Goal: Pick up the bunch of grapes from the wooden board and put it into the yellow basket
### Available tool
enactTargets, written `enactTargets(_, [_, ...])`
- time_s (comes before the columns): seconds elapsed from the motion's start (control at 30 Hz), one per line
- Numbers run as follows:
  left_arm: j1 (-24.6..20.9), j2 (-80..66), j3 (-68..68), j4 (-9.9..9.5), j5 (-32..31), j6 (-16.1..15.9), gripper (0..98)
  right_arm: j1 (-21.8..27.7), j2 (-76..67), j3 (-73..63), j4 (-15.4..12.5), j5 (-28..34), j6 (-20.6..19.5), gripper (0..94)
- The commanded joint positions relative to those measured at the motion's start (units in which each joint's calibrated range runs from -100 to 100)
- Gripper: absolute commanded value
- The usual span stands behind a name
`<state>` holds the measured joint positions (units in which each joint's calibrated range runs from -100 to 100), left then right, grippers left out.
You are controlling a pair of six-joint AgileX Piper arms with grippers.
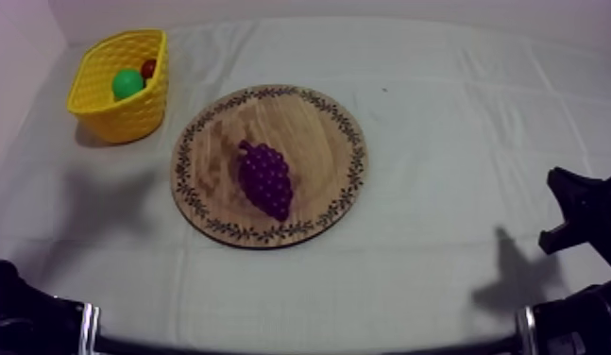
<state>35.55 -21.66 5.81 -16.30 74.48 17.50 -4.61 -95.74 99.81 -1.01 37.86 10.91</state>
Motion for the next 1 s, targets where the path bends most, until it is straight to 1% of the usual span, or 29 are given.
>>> enactTargets(0.0, [0.7,3.9,-2.3,-0.03,2.0,0.9,0.0,0.0,0.0,0.0,0.0,0.0,0.0,0.4])
enactTargets(0.17, [1.9,9.3,-3.9,0.05,4.2,3.1,0.0,0.0,0.0,0.0,0.0,0.0,0.0,0.4])
enactTargets(0.33, [2.2,14.1,-4.4,0.25,4.6,5.5,0.0,0.0,0.0,0.0,0.0,0.0,0.0,0.4])
enactTargets(0.43, [2.0,16.8,-4.5,0.76,4.6,6.5,0.0,0.0,0.0,0.0,0.0,0.0,0.0,0.4])
enactTargets(0.7, [1.7,22.4,-3.9,2.65,4.4,7.8,0.0,0.0,0.0,0.0,0.0,0.0,0.0,0.4])
enactTargets(0.9, [1.0,24.3,-3.8,3.18,4.0,8.6,0.0,0.0,0.0,0.0,0.0,0.0,0.0,0.4])
enactTargets(0.97, [0.7,24.7,-3.8,3.16,3.9,8.5,2.3,0.0,0.0,0.0,0.0,0.0,0.0,0.4])
